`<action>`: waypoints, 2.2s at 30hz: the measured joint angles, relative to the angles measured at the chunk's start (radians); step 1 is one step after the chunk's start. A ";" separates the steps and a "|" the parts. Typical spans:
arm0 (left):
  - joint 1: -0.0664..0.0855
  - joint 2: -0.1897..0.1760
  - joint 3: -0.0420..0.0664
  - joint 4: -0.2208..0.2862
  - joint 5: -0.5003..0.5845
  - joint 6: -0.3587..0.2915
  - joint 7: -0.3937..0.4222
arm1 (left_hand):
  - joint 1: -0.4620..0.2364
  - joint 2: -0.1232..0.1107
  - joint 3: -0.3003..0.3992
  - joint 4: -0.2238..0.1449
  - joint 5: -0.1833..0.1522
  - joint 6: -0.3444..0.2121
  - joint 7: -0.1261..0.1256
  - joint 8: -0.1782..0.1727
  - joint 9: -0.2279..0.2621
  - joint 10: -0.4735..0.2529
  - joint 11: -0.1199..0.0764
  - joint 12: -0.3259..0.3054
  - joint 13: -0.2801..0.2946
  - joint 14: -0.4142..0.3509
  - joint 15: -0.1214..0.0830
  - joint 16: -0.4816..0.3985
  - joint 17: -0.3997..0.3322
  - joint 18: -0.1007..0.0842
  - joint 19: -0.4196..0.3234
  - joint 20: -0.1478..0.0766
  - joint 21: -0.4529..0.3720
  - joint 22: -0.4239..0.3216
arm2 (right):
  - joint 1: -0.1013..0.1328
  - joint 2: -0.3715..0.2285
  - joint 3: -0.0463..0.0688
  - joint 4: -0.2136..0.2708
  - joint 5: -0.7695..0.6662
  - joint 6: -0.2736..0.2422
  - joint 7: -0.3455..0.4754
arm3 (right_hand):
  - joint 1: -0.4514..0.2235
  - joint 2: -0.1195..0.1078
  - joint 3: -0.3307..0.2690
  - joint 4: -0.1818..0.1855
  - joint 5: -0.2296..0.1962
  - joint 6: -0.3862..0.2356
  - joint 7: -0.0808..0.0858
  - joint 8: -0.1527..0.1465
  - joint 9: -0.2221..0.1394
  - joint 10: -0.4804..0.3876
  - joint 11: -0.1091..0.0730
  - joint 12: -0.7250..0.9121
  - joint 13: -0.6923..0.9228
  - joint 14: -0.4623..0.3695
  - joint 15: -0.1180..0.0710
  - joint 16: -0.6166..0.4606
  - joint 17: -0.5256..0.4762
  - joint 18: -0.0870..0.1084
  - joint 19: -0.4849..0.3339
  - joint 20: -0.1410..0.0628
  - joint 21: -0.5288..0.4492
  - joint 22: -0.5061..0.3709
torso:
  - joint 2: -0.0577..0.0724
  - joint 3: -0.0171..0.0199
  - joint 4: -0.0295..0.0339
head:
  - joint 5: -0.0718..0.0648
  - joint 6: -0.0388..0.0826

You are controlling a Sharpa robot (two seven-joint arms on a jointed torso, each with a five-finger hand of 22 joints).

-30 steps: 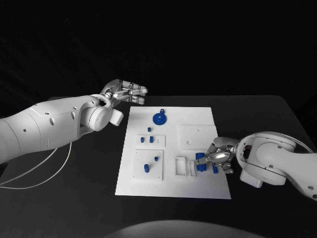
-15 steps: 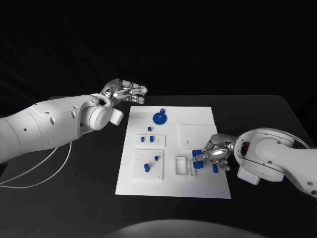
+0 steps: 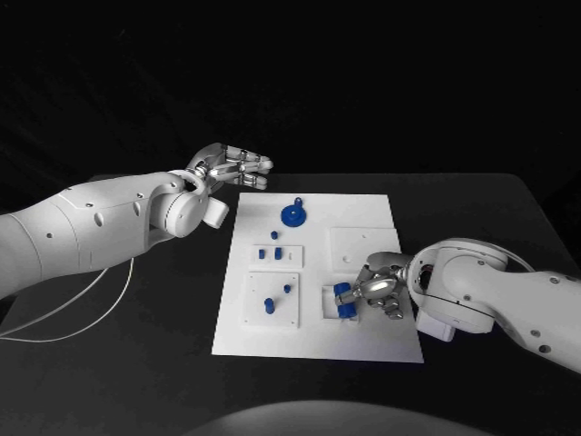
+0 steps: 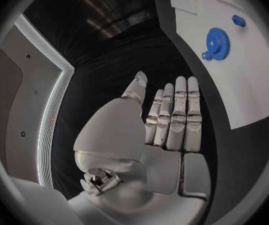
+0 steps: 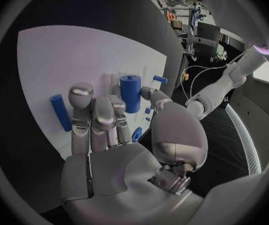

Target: Assemble the parts on the task board

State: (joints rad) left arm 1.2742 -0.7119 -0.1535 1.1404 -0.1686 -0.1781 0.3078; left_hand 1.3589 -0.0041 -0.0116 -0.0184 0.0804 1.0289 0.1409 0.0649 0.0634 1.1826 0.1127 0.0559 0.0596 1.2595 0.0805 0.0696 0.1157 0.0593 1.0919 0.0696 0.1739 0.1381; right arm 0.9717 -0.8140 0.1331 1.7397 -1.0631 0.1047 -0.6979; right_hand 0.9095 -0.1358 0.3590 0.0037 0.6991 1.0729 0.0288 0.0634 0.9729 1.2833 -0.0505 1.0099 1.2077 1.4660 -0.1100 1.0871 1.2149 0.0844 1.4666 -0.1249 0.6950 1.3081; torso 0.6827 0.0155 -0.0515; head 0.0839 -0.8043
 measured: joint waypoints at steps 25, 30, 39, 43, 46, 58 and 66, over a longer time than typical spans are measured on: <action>0.000 -0.001 0.000 0.001 0.000 0.003 -0.003 | -0.004 -0.004 0.003 0.003 0.000 0.000 0.000 0.000 0.000 -0.004 -0.004 0.000 0.000 0.000 0.000 0.000 0.000 0.000 0.000 0.000 0.000 -0.001 | 0.012 0.044 -0.028 -0.027 0.005 -0.002 0.015 | 0.000 0.000 0.023 -0.056 -0.339 0.011 0.001 0.005 -0.012 0.006 0.002 0.000 -0.010 0.001 0.001 0.000 0.001 0.000 0.000 0.000 -0.010 0.000 | 0.000 0.0010 -0.0008 | 0.011 -0.003; 0.000 -0.002 0.000 0.001 0.000 0.004 -0.004 | -0.004 -0.004 0.003 0.003 0.000 0.000 0.000 0.000 0.000 -0.004 -0.004 0.000 0.000 0.000 0.000 0.000 0.000 0.000 0.000 0.000 0.000 -0.001 | 0.012 0.045 -0.029 -0.030 -0.003 -0.003 0.015 | 0.034 -0.071 -0.026 0.169 -0.638 0.010 0.002 0.005 -0.012 0.012 0.002 0.000 -0.012 -0.002 0.005 -0.005 0.001 0.000 0.000 0.000 -0.015 0.000 | 0.000 0.0010 -0.0008 | 0.011 -0.001; 0.000 -0.003 0.000 0.002 -0.001 0.004 -0.006 | -0.004 -0.004 0.003 0.003 0.000 0.000 0.000 0.000 0.000 -0.004 -0.004 0.000 0.000 0.000 0.000 0.000 0.001 0.000 0.000 0.000 0.000 -0.001 | 0.010 0.037 -0.031 -0.016 -0.012 -0.008 0.015 | 0.119 0.072 -0.488 0.224 -0.602 0.004 0.008 0.004 -0.012 0.010 0.004 -0.004 -0.019 0.002 0.009 -0.009 0.004 0.000 0.000 0.000 -0.015 0.000 | 0.000 0.0009 -0.0004 | 0.010 0.002; 0.000 -0.005 0.000 0.002 -0.001 0.004 -0.007 | -0.004 -0.004 0.003 0.003 0.000 0.000 0.000 0.000 0.000 -0.004 -0.004 0.000 0.000 0.000 0.000 0.000 0.001 0.000 0.000 0.000 0.000 -0.001 | 0.010 0.026 -0.031 -0.002 -0.015 -0.013 0.015 | 0.114 0.086 -0.508 0.204 -0.572 -0.003 0.009 -0.004 -0.053 0.010 0.004 -0.004 -0.025 0.002 0.009 -0.009 0.004 0.000 0.000 0.000 -0.015 0.000 | 0.000 0.0015 -0.0006 | 0.009 0.003; 0.000 -0.006 0.000 0.002 -0.001 0.004 -0.007 | -0.004 -0.004 0.003 0.003 0.000 0.000 0.000 0.000 0.000 -0.004 -0.004 0.000 0.000 0.000 0.000 0.000 0.001 0.000 0.000 0.000 0.000 -0.001 | 0.008 0.015 -0.032 0.010 -0.016 -0.016 0.015 | 0.117 0.091 -0.511 0.201 -0.559 -0.006 0.004 -0.006 -0.054 0.010 0.004 -0.004 -0.025 0.002 0.009 -0.009 0.004 0.000 0.000 0.000 -0.015 0.000 | 0.000 0.0014 -0.0008 | 0.009 0.003; 0.000 -0.009 0.000 0.003 -0.001 0.004 -0.008 | -0.004 -0.004 0.003 0.003 0.000 0.000 0.000 0.000 0.000 -0.004 -0.004 0.000 0.000 0.000 0.000 0.000 0.000 0.000 0.000 0.000 0.000 -0.001 | 0.003 -0.044 -0.032 0.059 -0.015 -0.010 0.011 | 0.139 0.117 -0.540 0.113 -0.491 0.016 0.001 -0.003 -0.043 0.010 0.004 0.004 -0.025 0.002 0.009 -0.009 0.002 0.000 0.000 0.000 -0.015 0.000 | 0.000 0.0016 -0.0013 | 0.009 0.005; 0.000 -0.010 0.000 0.002 -0.002 0.004 -0.009 | -0.004 -0.004 0.003 0.003 0.000 0.000 0.000 0.000 0.000 -0.004 -0.004 0.000 0.000 0.000 0.000 0.000 0.000 0.000 0.000 0.000 0.000 -0.001 | 0.003 -0.066 -0.029 0.077 -0.008 0.012 0.004 | 0.155 0.109 -0.535 0.091 -0.455 0.026 -0.003 -0.003 -0.034 0.010 0.004 0.005 -0.025 0.002 0.009 -0.009 0.001 0.000 0.000 0.000 -0.015 -0.001 | -0.001 0.0012 -0.0010 | 0.009 0.006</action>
State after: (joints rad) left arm 1.2742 -0.7223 -0.1536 1.1423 -0.1704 -0.1740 0.2990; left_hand 1.3552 -0.0078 -0.0088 -0.0157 0.0804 1.0289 0.1410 0.0649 0.0634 1.1790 0.1091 0.0559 0.0595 1.2595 0.0805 0.0696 0.1160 0.0595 1.0919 0.0696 0.1739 0.1371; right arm 0.9748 -0.8800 0.1040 1.8167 -1.0709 0.1166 -0.6938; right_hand 1.0645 -0.0272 -0.1760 0.0948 0.2445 1.0993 0.0263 0.0602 0.9390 1.2937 -0.0464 1.0148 1.1827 1.4680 -0.1013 1.0782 1.2163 0.0843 1.4666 -0.1248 0.6795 1.3076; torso 0.6820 0.0167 -0.0524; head 0.0934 -0.7983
